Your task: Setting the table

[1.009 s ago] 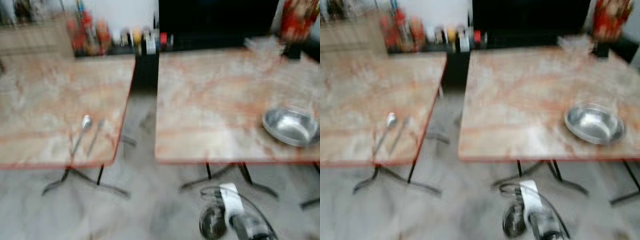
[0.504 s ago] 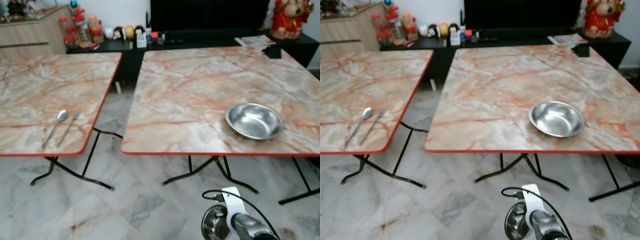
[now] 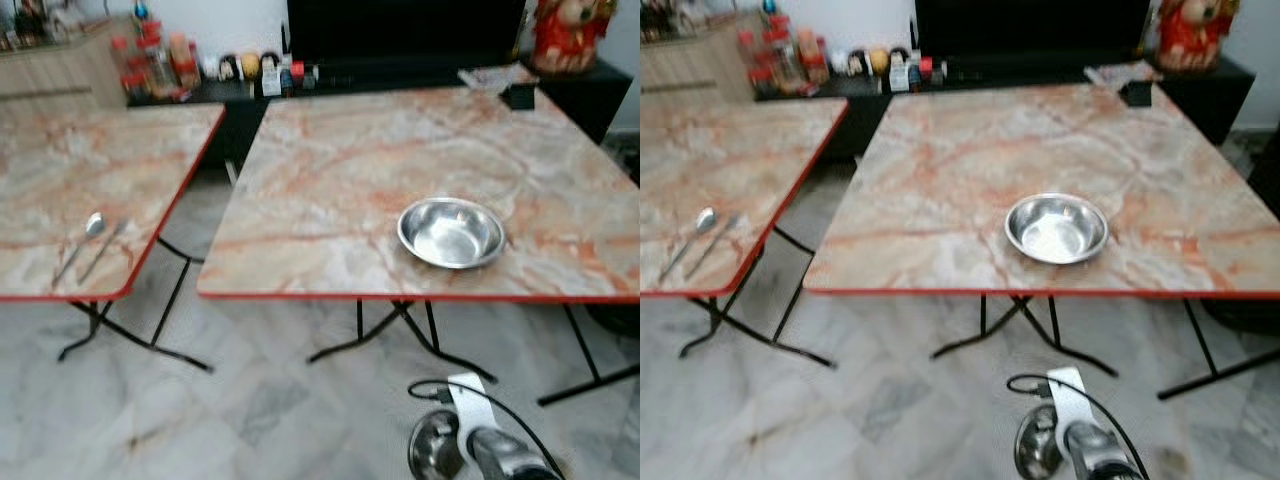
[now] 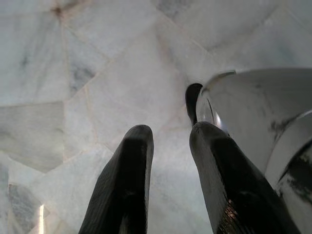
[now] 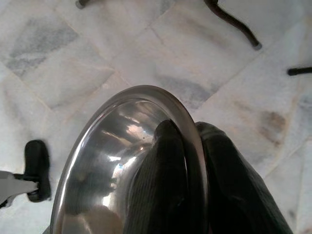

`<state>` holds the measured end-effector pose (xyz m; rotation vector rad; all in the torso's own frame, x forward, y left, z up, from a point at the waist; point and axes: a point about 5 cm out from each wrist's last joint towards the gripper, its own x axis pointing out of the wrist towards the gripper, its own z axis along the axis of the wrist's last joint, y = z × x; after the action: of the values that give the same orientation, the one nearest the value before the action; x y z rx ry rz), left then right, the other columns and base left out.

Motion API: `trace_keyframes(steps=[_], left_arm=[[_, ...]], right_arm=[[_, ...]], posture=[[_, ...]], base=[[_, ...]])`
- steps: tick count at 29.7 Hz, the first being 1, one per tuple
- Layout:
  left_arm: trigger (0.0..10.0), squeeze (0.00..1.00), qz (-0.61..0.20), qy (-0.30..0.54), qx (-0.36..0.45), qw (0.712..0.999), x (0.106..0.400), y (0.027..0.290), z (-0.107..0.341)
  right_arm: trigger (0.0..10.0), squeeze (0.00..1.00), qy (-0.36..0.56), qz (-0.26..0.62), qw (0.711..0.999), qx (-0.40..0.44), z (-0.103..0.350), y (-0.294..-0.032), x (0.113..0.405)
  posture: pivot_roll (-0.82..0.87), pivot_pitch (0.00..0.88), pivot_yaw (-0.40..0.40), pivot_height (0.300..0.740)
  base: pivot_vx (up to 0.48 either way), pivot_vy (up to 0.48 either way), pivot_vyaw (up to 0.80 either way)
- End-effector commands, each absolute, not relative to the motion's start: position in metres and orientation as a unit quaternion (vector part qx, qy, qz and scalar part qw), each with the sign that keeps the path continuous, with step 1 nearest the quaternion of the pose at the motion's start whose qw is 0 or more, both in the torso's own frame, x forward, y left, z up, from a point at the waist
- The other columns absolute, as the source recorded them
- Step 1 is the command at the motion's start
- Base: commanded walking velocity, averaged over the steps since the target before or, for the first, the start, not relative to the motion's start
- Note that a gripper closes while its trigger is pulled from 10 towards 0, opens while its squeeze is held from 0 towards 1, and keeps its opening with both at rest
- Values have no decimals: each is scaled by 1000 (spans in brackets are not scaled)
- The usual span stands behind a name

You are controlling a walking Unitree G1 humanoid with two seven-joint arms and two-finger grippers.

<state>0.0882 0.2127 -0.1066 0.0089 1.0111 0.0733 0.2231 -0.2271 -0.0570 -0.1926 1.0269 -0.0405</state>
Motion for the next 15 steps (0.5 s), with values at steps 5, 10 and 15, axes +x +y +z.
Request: trace_keyframes(steps=[5, 10, 15], left_arm=[[10000, 0, 38, 495, 8, 868, 81, 216, -108], [10000, 0, 37, 495, 8, 868, 82, 216, -108], [10000, 0, 36, 494, 8, 869, 83, 215, -108]], right_arm=[[10000, 0, 481, -13, 872, -87, -55, -220, 230], [10000, 0, 469, -31, 879, -81, -54, -221, 231], [10000, 0, 448, -62, 890, -68, -52, -223, 233]], posture=[[-80, 0, 63, 736], [-89, 0, 67, 736], [-88, 0, 65, 736]], base=[[0, 0, 0], [0, 0, 0], [0, 0, 0]])
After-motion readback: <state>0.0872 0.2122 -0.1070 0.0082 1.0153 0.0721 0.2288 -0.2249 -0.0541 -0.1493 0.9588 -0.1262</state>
